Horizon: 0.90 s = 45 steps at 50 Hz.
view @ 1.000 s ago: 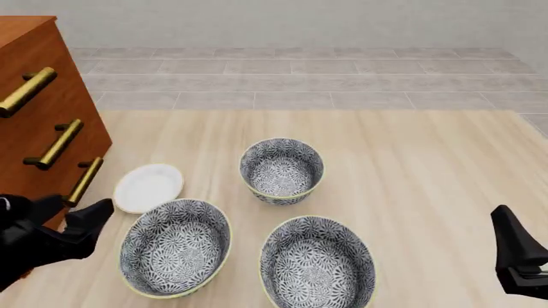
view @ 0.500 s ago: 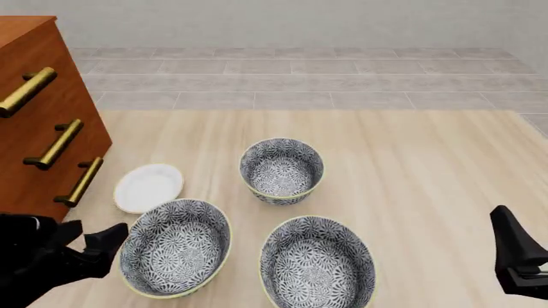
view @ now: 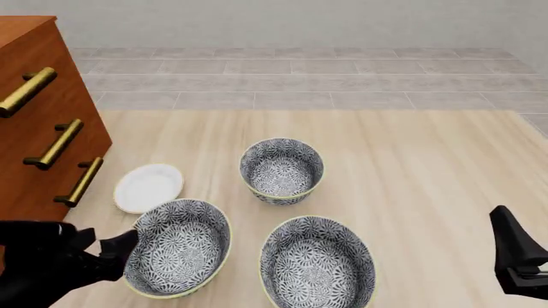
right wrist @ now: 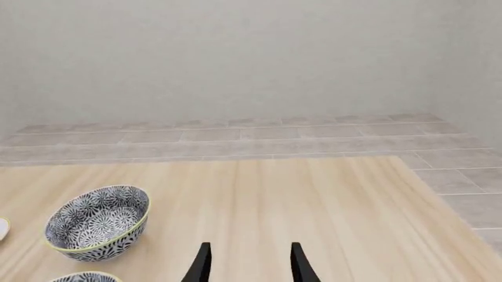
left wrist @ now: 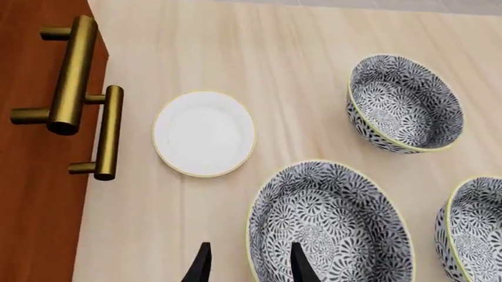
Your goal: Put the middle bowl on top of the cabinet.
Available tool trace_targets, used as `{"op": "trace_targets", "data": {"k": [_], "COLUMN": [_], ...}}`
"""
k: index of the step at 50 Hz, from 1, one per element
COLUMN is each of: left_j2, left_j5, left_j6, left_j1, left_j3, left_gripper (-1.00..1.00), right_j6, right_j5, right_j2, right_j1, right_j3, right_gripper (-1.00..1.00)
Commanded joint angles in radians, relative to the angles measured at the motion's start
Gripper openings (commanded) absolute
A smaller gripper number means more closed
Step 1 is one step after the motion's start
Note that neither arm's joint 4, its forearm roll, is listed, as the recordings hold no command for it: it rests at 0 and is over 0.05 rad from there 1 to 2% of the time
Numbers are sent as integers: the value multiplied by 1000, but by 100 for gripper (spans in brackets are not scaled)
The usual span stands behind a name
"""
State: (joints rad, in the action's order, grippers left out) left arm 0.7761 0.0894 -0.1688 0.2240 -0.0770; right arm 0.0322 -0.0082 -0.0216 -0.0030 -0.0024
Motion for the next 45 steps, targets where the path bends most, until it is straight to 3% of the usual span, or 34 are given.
{"op": "trace_targets", "data": {"k": [1,4,19,33,45], "left_j2": [118,153,133,170,273], "left_j5": [149,189,162,208,300], "left_j6": [-11,-14,-27,-33,-40], "left_j1": [2,4,4,5,11], "left_j3": [43,52,58,70,76], "left_gripper": [100,100,100,100,100], "right_j6": [4,3,3,4,0], "right_j5": [8,8,7,8,8], "right_j2": [8,7,5,6,4], "right_j1": [-1,-1,-1,-3,0], "right_j3": [0,0,0,-1,-1], "right_gripper": [100,100,100,100,100]}}
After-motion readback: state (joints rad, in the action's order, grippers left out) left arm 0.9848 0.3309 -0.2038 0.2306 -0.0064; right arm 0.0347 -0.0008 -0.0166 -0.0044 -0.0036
